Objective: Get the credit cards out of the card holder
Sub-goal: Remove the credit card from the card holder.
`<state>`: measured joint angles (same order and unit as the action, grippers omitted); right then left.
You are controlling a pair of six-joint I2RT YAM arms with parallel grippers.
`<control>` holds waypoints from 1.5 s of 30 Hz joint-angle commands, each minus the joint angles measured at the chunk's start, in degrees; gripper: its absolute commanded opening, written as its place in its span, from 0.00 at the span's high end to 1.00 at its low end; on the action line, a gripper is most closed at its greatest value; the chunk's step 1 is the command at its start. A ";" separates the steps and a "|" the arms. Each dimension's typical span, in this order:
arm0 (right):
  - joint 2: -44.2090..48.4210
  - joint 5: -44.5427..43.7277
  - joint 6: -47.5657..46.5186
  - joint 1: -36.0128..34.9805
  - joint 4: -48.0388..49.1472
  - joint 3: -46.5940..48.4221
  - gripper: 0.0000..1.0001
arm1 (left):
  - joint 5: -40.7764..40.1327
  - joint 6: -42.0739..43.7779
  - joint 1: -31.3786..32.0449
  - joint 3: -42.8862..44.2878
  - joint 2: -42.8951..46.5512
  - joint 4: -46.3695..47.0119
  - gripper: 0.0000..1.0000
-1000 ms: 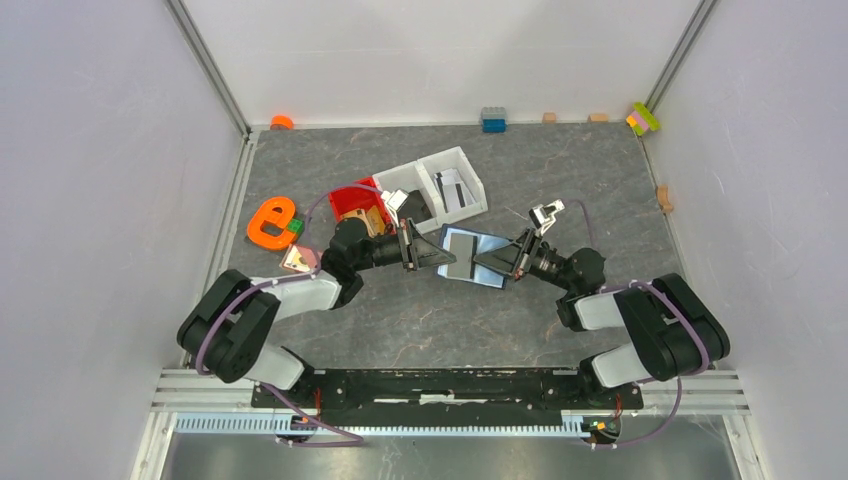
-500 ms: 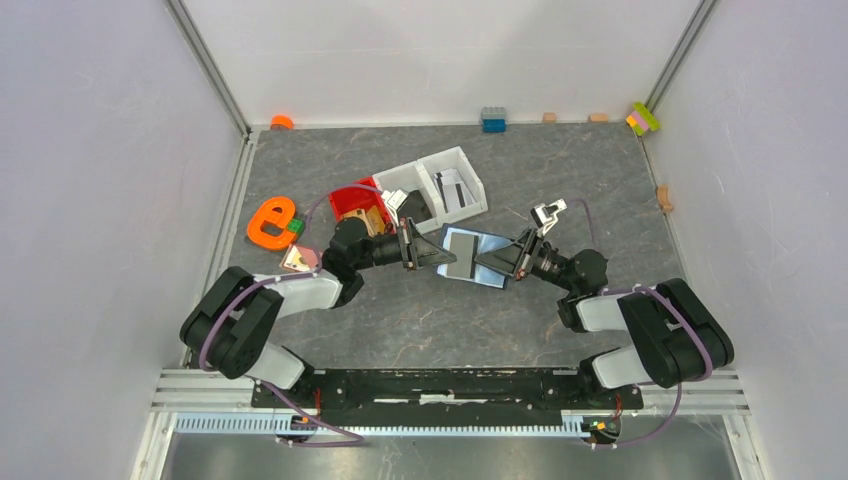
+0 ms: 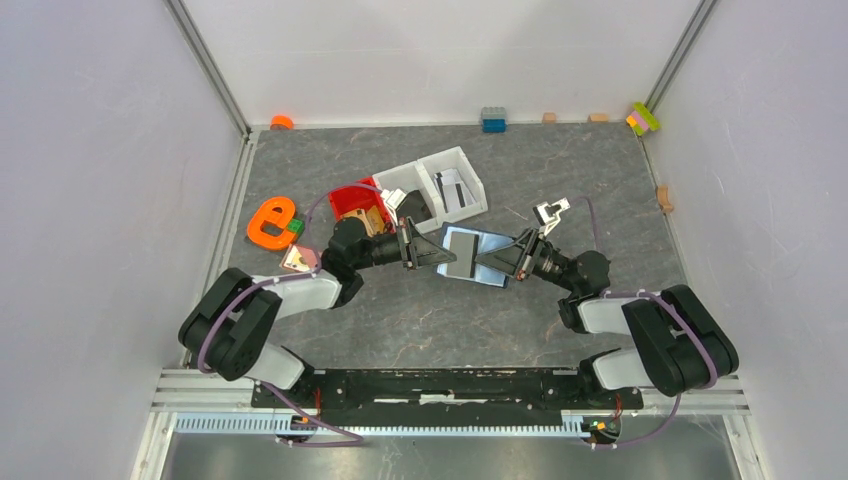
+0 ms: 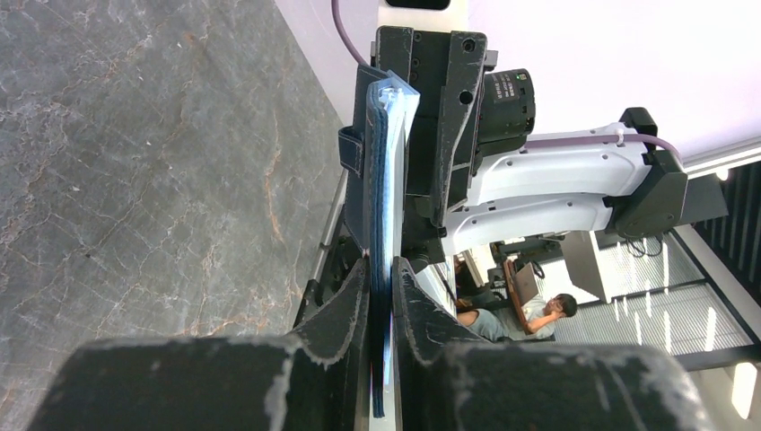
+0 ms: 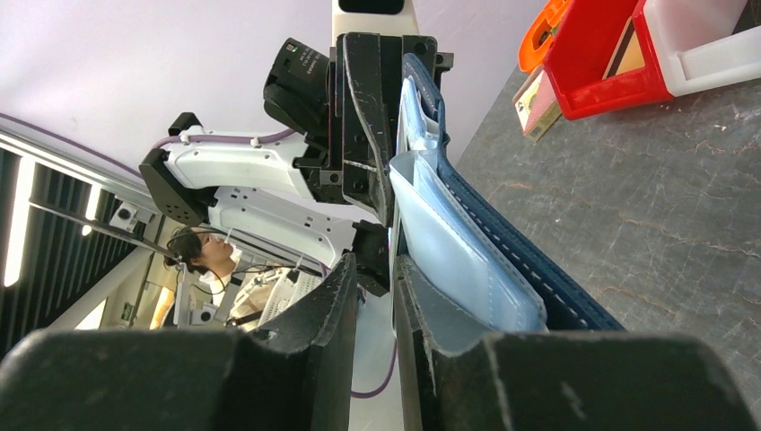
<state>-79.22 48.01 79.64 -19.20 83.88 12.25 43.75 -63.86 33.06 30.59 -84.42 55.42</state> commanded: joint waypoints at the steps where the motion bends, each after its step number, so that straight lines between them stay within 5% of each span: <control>1: 2.00 3.76 -0.63 -1.36 20.52 0.22 0.74 | -2.64 0.16 -0.54 0.51 0.77 -0.18 0.98; 13: 3.07 3.58 -2.48 -1.40 17.68 0.04 0.62 | -3.23 2.15 -0.62 0.53 3.04 -2.97 0.98; 24: 3.45 3.71 -1.96 -1.37 18.75 0.13 0.78 | -3.71 2.81 -0.58 0.69 3.01 -3.98 0.98; 45: 0.42 4.29 -3.99 -4.28 14.60 1.72 0.73 | -0.92 6.93 4.93 5.98 -0.19 -8.58 0.98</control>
<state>-79.02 49.28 76.95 -20.08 83.88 12.10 43.40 -60.34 33.82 33.34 -82.48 48.49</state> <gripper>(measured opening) 0.277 0.152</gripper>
